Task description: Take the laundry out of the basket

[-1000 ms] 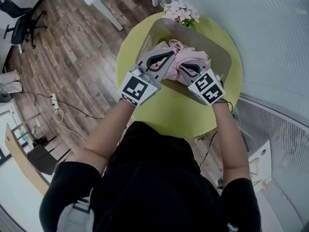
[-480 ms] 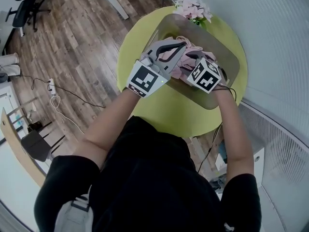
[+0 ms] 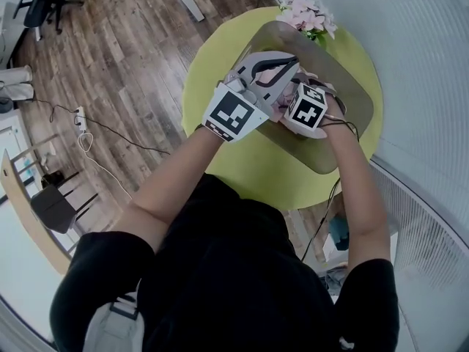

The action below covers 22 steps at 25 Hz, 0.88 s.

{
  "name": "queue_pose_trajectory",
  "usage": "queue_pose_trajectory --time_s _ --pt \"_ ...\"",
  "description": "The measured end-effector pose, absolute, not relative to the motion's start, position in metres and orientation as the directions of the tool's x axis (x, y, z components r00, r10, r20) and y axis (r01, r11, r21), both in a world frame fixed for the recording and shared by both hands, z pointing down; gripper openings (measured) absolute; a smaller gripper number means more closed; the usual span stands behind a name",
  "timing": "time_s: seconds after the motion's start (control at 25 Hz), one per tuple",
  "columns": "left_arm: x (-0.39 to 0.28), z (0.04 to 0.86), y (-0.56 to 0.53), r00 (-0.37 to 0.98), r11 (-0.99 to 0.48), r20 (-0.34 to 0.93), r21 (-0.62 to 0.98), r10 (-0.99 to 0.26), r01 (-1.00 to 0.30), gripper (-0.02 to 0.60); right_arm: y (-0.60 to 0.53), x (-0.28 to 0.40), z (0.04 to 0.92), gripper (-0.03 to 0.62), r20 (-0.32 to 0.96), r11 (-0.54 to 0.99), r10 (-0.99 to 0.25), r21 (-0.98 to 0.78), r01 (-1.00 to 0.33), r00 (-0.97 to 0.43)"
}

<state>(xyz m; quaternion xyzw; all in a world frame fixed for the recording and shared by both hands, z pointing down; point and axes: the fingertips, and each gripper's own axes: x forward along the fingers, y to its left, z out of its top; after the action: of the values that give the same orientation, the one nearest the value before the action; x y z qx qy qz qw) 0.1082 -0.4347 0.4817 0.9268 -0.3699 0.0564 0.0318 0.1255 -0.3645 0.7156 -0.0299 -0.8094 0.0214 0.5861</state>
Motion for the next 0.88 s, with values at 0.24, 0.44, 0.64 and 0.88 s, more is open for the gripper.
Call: queue_pose_trajectory --time_s 0.24,0.44,0.64,0.88 --pt "0.105 0.487 -0.443 0.712 -0.714 0.127 0.032 -0.691 -0.699 0.011 -0.363 0.126 0.746 0.414 0.961 0.995 0.096 -0.082 0.064 -0.260" --pt "0.104 0.496 -0.445 0.705 -0.707 0.134 0.040 -0.697 -0.706 0.011 -0.359 0.119 0.762 0.433 0.961 0.991 0.125 -0.108 0.082 -0.246" --pt "0.107 0.504 -0.447 0.703 -0.706 0.141 0.039 -0.697 -0.707 0.011 -0.363 0.117 0.780 0.446 0.965 0.991 0.119 -0.102 0.082 -0.232" --pt "0.107 0.507 -0.446 0.698 -0.701 0.145 0.038 -0.701 -0.712 0.011 -0.376 0.118 0.796 0.453 0.974 0.996 0.075 -0.063 0.066 -0.213"
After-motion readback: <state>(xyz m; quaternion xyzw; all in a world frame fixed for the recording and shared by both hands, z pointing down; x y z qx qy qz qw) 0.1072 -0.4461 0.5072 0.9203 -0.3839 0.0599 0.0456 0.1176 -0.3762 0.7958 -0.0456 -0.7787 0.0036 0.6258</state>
